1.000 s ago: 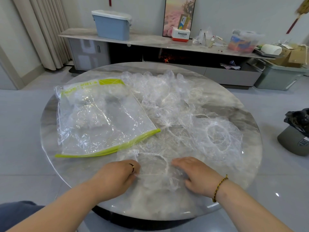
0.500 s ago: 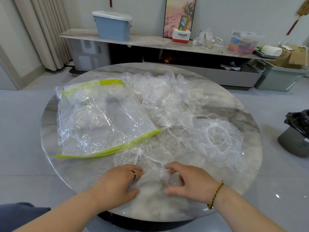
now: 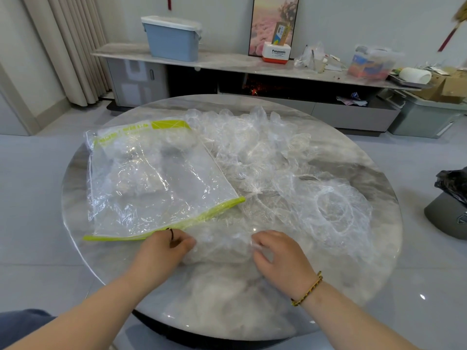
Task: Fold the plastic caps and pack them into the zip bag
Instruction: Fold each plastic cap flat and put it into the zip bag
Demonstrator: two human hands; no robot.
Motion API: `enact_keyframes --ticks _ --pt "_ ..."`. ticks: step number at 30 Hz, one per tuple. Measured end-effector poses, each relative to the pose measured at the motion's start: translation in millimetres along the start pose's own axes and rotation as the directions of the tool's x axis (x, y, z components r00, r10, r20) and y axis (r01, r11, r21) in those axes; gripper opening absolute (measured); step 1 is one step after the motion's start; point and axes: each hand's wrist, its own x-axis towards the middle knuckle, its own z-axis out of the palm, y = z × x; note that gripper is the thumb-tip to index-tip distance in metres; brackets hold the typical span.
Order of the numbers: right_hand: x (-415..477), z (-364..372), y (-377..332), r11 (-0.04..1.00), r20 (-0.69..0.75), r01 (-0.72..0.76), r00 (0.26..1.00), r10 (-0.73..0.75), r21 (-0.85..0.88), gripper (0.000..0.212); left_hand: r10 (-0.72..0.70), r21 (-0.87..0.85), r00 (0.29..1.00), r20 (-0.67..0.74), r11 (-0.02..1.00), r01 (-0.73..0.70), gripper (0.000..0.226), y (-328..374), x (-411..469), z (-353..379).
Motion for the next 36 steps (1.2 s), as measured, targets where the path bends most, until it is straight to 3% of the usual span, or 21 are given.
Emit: enact_keyframes --ticks 3,6,10,13,15,18,19,21,23,27,32,36 --pt "5 8 -7 0.892 0.095 -0.311 0.950 0.297 0.328 0.027 -0.088 -0.067 0.995 -0.055 0.994 0.085 0.036 -3 3 6" --pt "9 17 -4 0.872 0.070 -0.422 0.905 0.419 0.248 0.026 -0.064 0.091 0.995 -0.080 0.993 0.071 0.035 -4 4 9" --pt "12 14 0 0.873 0.157 -0.485 0.867 0.472 0.052 0.033 -0.049 0.351 0.998 -0.045 0.934 0.062 0.031 -2 4 6" --pt "12 10 1 0.894 0.224 -0.436 0.865 0.449 -0.107 0.030 -0.044 0.543 0.999 -0.005 0.839 0.040 0.020 0 5 2" --pt "13 5 -4 0.893 0.241 -0.410 0.862 0.445 -0.185 0.006 -0.010 0.611 1.000 -0.017 0.791 0.018 0.014 7 1 0" --pt "11 4 -3 0.892 0.175 -0.345 0.897 0.405 -0.293 0.049 0.353 0.660 0.935 -0.027 0.709 -0.249 0.028 4 1 3" --pt "10 3 -5 0.897 0.101 -0.278 0.939 0.330 -0.342 0.052 0.511 0.638 0.859 -0.016 0.667 -0.385 0.030 0 1 6" --pt "10 9 -4 0.905 -0.077 -0.090 0.995 0.064 -0.415 0.044 0.633 0.583 0.764 0.124 0.577 -0.573 0.027 -3 -4 12" --pt "6 19 -4 0.929 -0.141 0.042 0.985 -0.100 -0.367 0.035 0.566 0.606 0.770 0.296 0.512 -0.609 0.054 -8 -8 19" --pt "-13 47 -11 0.946 0.010 0.122 0.992 -0.125 -0.300 0.037 0.297 0.674 0.814 0.499 0.457 -0.580 0.075 -18 -11 29" --pt "-10 51 2 0.935 0.024 0.200 0.979 -0.202 -0.293 0.033 0.287 0.656 0.824 0.488 0.502 -0.563 0.076 -18 -6 26" --pt "2 27 7 0.987 -0.101 0.141 0.984 -0.148 -0.073 0.024 0.362 0.629 0.845 0.393 0.565 -0.534 0.080 0 1 14"
